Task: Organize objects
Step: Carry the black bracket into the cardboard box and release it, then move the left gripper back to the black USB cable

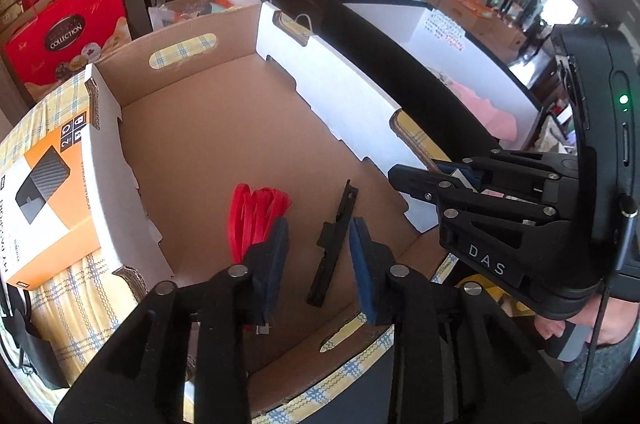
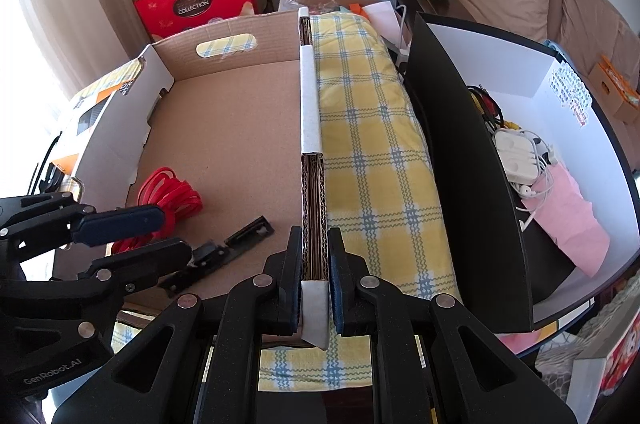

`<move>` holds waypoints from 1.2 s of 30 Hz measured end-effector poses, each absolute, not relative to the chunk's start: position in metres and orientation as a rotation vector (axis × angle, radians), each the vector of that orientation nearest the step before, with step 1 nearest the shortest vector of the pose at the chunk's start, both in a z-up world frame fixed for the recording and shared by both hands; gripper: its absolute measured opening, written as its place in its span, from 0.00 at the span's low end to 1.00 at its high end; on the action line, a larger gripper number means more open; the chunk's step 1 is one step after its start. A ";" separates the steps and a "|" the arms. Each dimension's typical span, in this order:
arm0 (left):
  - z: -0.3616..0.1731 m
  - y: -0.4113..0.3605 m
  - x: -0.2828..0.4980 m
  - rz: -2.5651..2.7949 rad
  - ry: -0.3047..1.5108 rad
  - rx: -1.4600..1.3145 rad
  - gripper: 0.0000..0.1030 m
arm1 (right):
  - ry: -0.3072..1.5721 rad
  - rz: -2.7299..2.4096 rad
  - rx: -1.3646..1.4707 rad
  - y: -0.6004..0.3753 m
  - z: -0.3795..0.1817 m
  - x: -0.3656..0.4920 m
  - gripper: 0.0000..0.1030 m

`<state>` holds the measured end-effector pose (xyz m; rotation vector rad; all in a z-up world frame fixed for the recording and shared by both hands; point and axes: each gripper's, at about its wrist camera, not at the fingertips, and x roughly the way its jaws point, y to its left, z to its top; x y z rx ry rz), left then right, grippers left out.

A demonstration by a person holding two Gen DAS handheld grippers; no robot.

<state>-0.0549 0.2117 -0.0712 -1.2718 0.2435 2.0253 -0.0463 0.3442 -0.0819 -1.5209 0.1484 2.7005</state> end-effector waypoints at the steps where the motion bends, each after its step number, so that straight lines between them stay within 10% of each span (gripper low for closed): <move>1: -0.068 0.209 -0.056 2.027 0.231 -1.269 0.28 | 0.147 2.701 -1.521 0.344 -0.082 -0.046 0.10; 10: -0.026 0.154 -0.068 2.149 0.089 -1.187 0.68 | 0.146 2.700 -1.521 0.344 -0.083 -0.046 0.10; 36: -0.058 -0.093 -0.127 2.591 -0.267 -1.440 0.70 | 0.132 2.695 -1.522 0.344 -0.084 -0.047 0.11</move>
